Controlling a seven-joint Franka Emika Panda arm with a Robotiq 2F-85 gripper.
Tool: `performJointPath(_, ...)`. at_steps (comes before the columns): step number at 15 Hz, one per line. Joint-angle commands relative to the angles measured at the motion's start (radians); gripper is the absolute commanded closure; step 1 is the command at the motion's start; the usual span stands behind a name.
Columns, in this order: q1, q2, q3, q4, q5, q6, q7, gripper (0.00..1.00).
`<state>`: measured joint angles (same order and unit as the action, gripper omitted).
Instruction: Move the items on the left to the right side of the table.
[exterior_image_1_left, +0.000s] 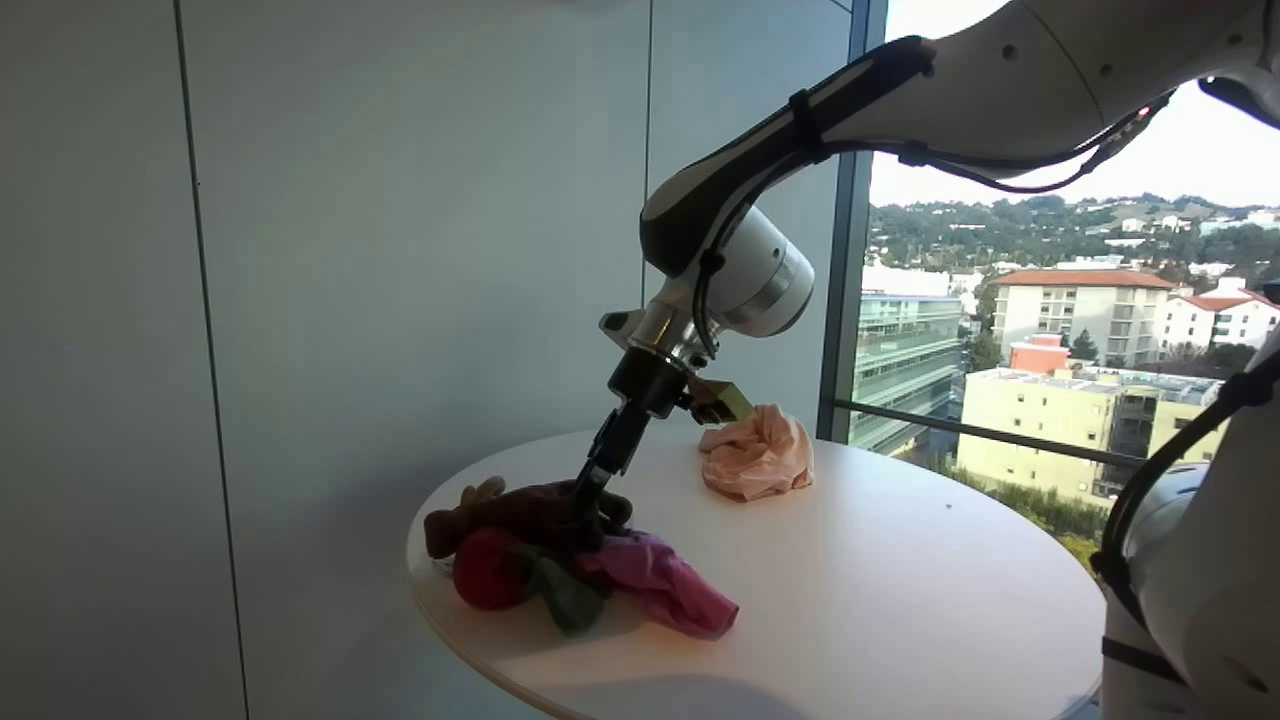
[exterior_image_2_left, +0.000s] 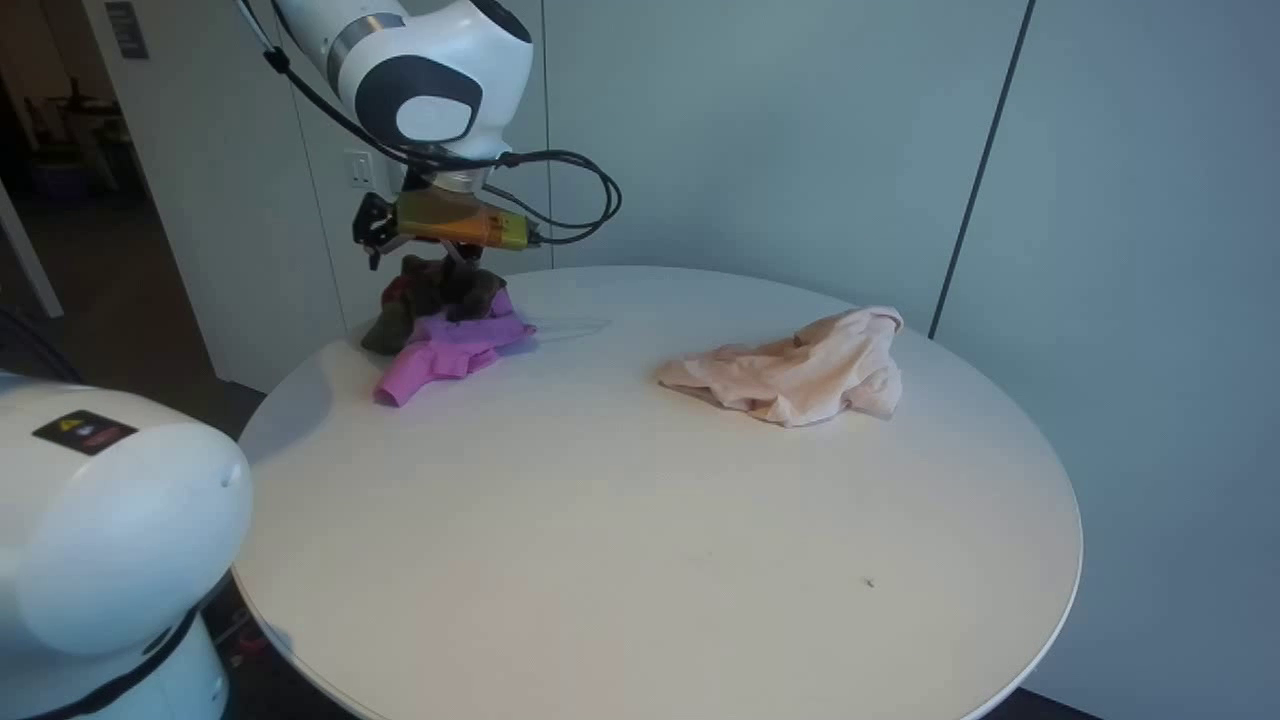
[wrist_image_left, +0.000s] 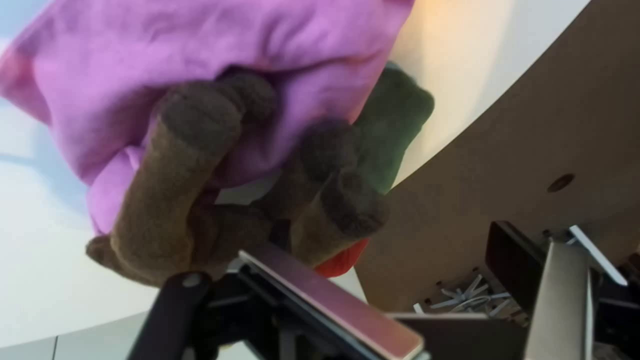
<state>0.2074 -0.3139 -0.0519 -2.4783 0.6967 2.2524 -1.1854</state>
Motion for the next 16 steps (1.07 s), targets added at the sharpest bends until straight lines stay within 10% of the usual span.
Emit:
performJointPath(1,0.036,-0.011,0.07,-0.059,0.144,0.264,-0.066,0.0)
performJointPath(4,0.07,0.03,0.102,-0.079,0.196,0.484,-0.169,0.0)
performJointPath(5,0.078,0.047,0.104,-0.082,0.198,0.552,-0.204,0.25)
performJointPath(8,0.082,0.101,0.102,-0.091,0.164,0.717,-0.295,0.41)
performJointPath(16,-0.091,0.159,0.092,-0.028,-0.191,0.518,0.086,0.93)
